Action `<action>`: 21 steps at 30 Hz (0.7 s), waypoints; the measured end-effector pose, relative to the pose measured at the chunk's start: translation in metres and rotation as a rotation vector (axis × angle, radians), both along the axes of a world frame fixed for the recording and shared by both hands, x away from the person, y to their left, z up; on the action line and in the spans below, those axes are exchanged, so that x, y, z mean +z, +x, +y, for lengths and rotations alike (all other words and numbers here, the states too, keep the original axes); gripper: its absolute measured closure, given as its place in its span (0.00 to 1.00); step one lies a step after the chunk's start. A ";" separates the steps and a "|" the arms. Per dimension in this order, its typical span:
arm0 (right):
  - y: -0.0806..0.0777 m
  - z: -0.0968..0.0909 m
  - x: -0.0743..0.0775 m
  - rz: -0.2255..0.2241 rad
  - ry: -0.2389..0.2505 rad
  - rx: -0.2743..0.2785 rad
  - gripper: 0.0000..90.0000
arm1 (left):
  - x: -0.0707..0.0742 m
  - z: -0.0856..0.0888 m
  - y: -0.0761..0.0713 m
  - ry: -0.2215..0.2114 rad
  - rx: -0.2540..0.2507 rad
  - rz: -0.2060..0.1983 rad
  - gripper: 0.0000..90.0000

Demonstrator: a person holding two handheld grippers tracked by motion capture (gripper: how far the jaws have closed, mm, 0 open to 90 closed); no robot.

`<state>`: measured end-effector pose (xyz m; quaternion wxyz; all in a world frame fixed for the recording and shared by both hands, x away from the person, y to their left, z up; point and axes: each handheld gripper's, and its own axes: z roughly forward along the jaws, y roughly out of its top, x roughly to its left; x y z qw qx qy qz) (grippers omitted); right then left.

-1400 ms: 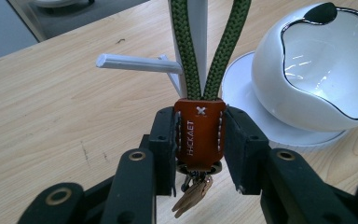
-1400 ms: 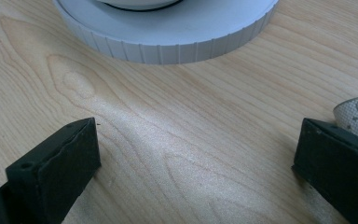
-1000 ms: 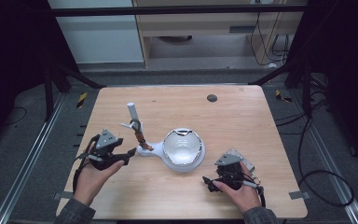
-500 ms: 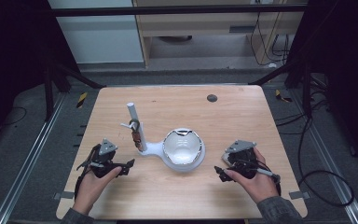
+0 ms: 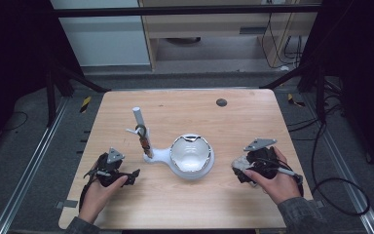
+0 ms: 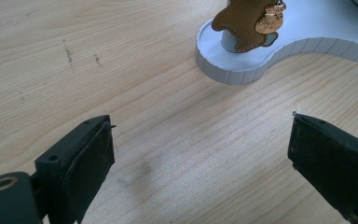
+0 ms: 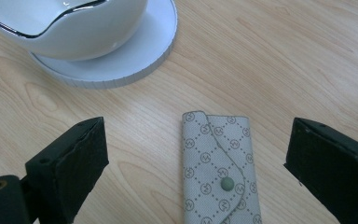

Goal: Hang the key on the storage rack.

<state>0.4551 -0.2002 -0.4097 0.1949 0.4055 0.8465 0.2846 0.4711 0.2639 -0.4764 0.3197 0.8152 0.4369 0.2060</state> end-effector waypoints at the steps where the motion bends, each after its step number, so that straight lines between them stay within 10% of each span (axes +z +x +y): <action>1: 0.000 -0.001 0.000 0.001 -0.003 -0.001 0.06 | -0.001 0.000 0.000 0.000 0.002 0.001 0.07; 21: 0.012 -0.042 0.009 0.044 0.000 -0.080 0.06 | -0.019 0.007 0.006 0.014 0.028 0.040 0.06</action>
